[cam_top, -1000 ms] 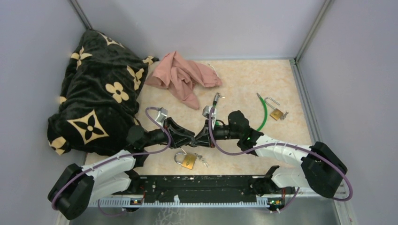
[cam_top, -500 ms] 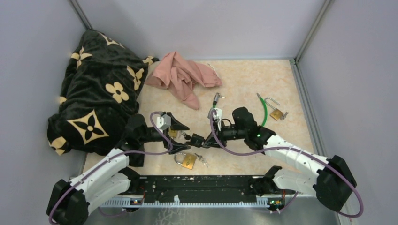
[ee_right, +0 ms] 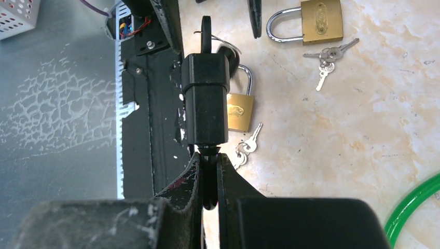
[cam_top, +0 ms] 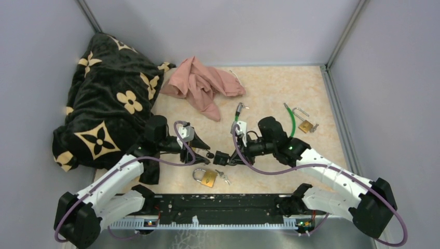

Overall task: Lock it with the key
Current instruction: Lock the lock.

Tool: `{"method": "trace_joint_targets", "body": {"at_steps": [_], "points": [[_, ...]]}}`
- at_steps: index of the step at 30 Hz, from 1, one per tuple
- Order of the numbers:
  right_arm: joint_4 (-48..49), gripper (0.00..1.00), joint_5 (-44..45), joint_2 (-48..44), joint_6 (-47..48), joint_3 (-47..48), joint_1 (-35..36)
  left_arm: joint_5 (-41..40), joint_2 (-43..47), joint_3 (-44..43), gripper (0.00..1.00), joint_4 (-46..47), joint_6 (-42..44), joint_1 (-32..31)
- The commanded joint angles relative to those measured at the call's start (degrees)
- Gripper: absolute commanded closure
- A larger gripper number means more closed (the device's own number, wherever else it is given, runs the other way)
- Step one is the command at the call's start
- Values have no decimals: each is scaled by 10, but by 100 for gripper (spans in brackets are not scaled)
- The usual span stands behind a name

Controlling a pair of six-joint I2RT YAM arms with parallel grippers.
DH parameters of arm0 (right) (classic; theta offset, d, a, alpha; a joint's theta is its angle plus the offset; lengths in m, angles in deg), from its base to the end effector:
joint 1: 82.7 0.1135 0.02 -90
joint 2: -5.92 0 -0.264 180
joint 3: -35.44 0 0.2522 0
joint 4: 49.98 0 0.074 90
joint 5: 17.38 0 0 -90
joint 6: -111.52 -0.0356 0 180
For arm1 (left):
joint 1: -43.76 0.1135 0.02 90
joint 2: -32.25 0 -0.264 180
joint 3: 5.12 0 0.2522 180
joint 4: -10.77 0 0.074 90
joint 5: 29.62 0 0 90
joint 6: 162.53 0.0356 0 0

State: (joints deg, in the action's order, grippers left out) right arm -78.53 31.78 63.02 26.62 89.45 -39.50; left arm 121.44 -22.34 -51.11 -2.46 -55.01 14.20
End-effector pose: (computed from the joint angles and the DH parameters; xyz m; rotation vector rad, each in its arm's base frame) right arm 0.1403 0.1637 0.2686 -1.2800 1.7686 1.1418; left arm 0.1595 -0.1263 0.2570 1.3584 1.3445 -1.1671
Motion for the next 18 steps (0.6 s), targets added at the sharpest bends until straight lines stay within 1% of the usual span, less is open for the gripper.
{"method": "trace_joint_targets", "body": {"at_steps": [1, 5, 6, 9, 10, 13, 14, 15, 17, 18], "points": [[39, 100, -21, -24, 12, 46, -1, 39, -10, -24, 40, 25, -49, -9], [43, 100, -18, -21, 12, 49, 3, 43, -13, -22, 39, 40, -71, -19], [44, 100, -18, -18, 12, 51, 5, 42, -15, -20, 41, 46, -78, -22], [39, 100, -13, -11, 16, 60, 12, 42, -21, -17, 57, 60, -94, -30], [38, 100, -10, -10, 17, 62, 14, 44, -21, -16, 61, 60, -94, -33], [35, 100, -9, -8, 18, 67, 17, 42, -21, -13, 62, 49, -80, -40], [35, 100, -9, -9, 18, 68, 17, 37, -19, -11, 64, 46, -80, -41], [35, 100, -9, -9, 18, 69, 18, 33, -19, -11, 73, 46, -78, -41], [31, 100, -9, -7, 20, 69, 18, 26, -15, -13, 97, 46, -79, -40], [28, 100, -7, -6, 22, 69, 18, 20, -13, -14, 100, 45, -76, -39]]}}
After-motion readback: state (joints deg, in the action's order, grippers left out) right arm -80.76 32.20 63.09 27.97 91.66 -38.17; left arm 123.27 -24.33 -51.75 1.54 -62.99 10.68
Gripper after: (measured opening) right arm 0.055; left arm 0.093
